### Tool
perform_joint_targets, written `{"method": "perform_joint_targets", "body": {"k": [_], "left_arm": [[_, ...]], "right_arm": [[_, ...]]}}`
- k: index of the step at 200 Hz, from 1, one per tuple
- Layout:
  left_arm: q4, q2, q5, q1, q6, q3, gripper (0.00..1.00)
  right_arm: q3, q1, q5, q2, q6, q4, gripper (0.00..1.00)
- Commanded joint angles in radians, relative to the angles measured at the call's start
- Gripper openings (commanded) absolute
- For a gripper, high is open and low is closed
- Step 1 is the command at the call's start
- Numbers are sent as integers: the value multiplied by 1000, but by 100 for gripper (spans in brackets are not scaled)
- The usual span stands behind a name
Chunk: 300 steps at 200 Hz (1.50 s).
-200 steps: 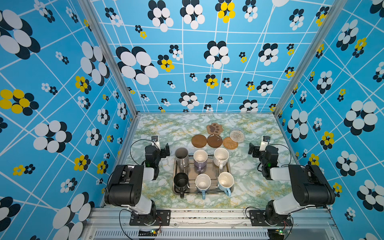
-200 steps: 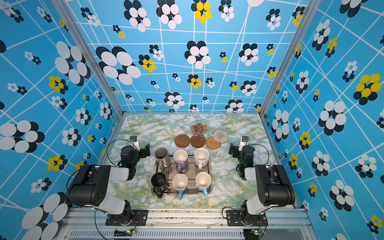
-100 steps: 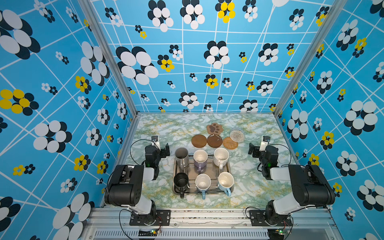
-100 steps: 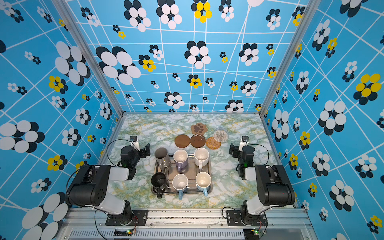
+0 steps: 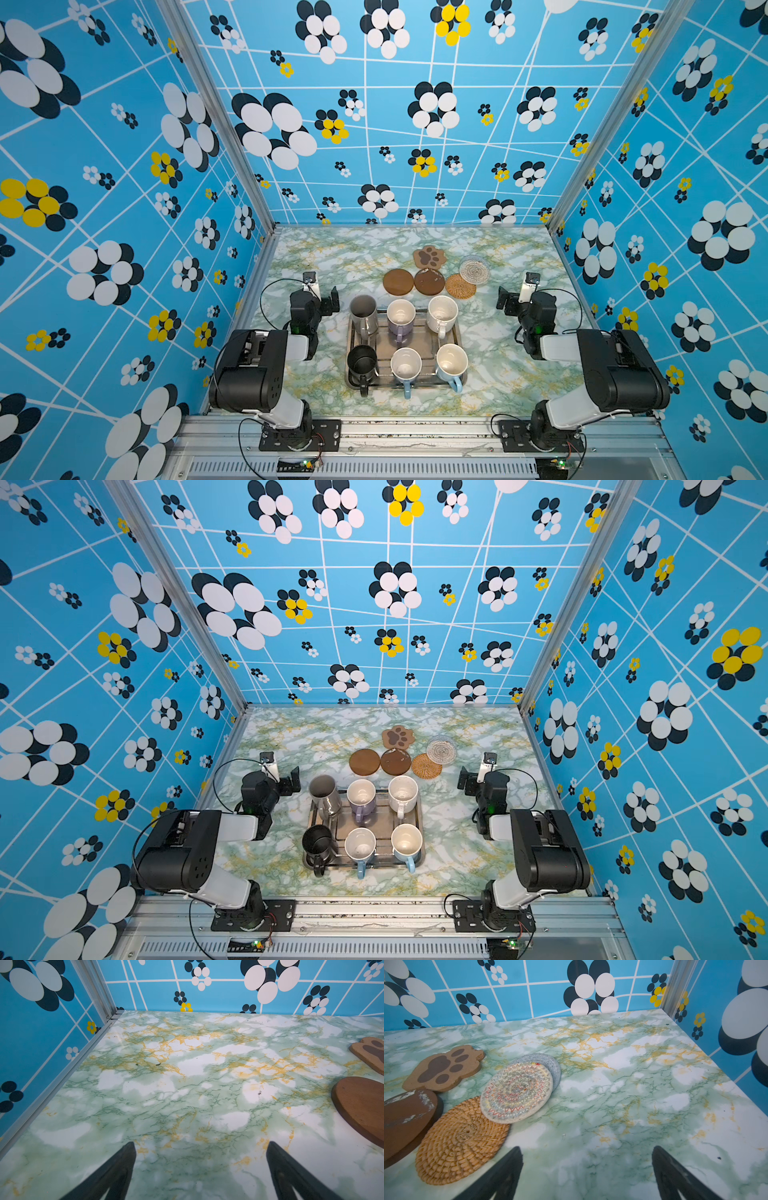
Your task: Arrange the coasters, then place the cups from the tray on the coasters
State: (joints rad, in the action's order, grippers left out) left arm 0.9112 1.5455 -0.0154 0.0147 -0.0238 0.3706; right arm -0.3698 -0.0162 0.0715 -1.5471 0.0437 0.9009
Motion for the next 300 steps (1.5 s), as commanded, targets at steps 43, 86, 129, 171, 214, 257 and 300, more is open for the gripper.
{"method": "perform_joint_targets", "body": {"k": [43, 86, 129, 171, 214, 257, 300], "left_arm": [[-6, -1, -7, 4, 15, 15, 99], [-177, -69, -42, -3, -9, 87, 100], [-566, -197, -3, -5, -47, 273, 92], [-778, -292, 103, 6, -130, 398, 88], [-943, -322, 271, 56, -205, 522, 84], [-983, -351, 261, 180, -211, 563, 84], [-982, -367, 218, 277, -218, 570, 84]], "right_arm": [[-20, 1, -4, 1, -5, -2, 99], [-112, -1, 66, 97, 21, -252, 93], [-265, 0, 32, 191, 67, -540, 92], [-488, 0, -64, 195, 124, -869, 88], [-631, 1, -206, 145, 203, -1037, 82], [-670, 9, -287, 88, 303, -1048, 74], [-743, 27, -287, -37, 344, -1094, 70]]}}
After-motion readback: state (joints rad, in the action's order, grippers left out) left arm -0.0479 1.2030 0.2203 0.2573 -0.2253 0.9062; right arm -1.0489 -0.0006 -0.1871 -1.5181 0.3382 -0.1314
